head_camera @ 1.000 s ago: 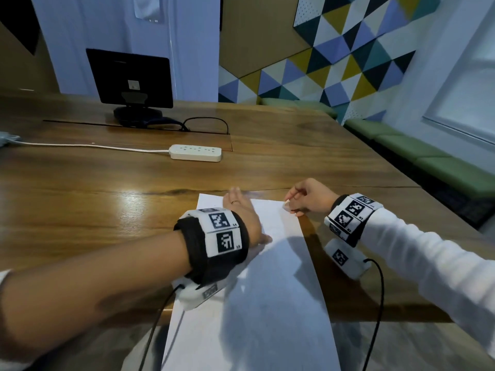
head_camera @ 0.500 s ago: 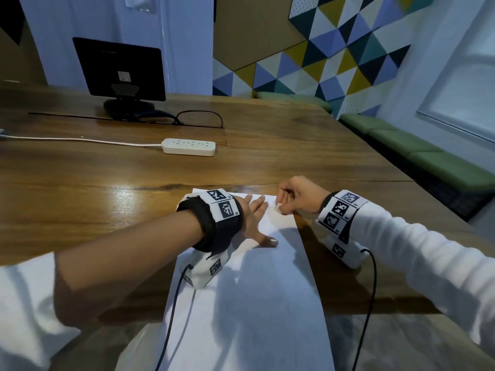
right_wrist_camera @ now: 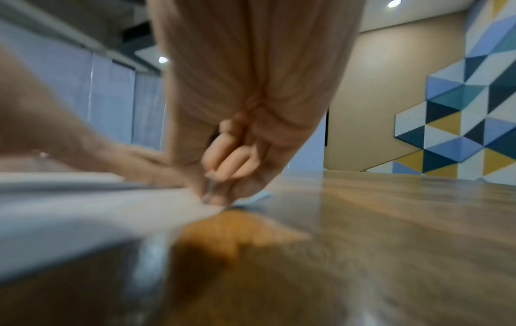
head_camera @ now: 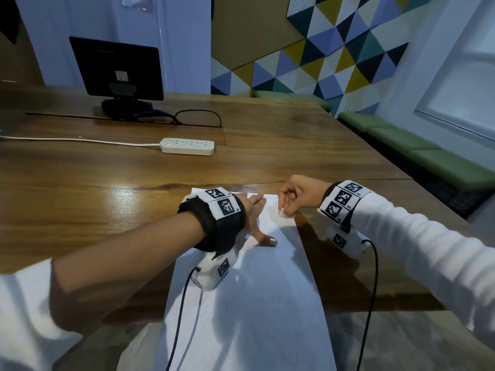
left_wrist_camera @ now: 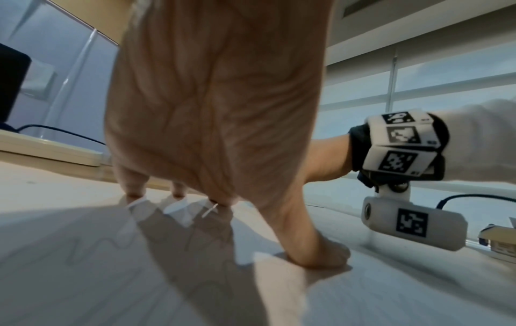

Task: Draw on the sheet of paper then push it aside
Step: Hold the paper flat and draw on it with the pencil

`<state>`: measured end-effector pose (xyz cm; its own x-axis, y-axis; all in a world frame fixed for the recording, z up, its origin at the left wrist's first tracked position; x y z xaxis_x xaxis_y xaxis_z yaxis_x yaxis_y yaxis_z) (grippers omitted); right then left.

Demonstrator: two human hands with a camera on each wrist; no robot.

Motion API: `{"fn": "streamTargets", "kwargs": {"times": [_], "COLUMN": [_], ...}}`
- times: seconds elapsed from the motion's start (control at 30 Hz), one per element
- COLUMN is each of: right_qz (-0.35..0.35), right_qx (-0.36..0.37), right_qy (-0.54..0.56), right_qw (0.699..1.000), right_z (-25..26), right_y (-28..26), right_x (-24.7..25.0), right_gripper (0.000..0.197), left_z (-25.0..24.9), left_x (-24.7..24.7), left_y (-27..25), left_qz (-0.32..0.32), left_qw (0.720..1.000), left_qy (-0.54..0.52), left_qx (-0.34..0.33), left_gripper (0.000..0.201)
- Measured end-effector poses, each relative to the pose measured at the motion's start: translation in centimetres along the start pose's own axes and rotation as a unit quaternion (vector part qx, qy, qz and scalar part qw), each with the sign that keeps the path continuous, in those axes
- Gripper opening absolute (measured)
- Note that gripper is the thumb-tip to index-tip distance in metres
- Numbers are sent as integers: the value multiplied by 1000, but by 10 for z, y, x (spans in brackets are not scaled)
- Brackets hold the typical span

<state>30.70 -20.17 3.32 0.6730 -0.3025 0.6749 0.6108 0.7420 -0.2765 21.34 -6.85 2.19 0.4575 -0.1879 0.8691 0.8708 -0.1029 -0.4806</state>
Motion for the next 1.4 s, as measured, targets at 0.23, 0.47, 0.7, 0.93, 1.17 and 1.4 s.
{"fn": "streamTargets", "kwargs": {"times": [0.23, 0.47, 0.7, 0.93, 1.17, 1.4], "right_qz": [20, 8, -79, -84, 8, 55], "right_qx": [0, 1, 6, 25, 34, 52], "right_qy": [-4, 18, -6, -25, 11, -13], "right_qw": [1000, 1000, 997, 996, 999, 997], "right_z": [6, 12, 14, 19, 19, 22], "right_y": [-4, 1, 13, 21, 10, -4], "right_x": [-7, -16, -13, -9, -16, -25], "right_gripper": [13, 13, 13, 20, 19, 18], "left_z": [2, 2, 1, -3, -4, -5], "left_x": [0, -2, 2, 1, 0, 2], "left_y": [1, 2, -3, -6, -7, -9], "left_qz": [3, -5, -7, -17, -27, 12], "left_qw": [1000, 1000, 1000, 1000, 999, 1000], "left_qy": [-10, -1, -4, -21, -25, 0], "left_qx": [0, 15, 5, 3, 0, -5], "left_gripper": [116, 119, 115, 114, 111, 110]}}
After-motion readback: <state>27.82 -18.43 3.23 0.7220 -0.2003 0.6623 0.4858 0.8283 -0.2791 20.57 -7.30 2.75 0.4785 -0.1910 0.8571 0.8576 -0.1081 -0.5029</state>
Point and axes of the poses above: each hand's wrist, its own y-axis towards the middle knuckle, its own x-axis out of the back of the hand, z = x × y, the point moved 2 cm from there along y, towards the middle knuckle, and after that the axes turned 6 degrees about y, right-handed, at the moved point
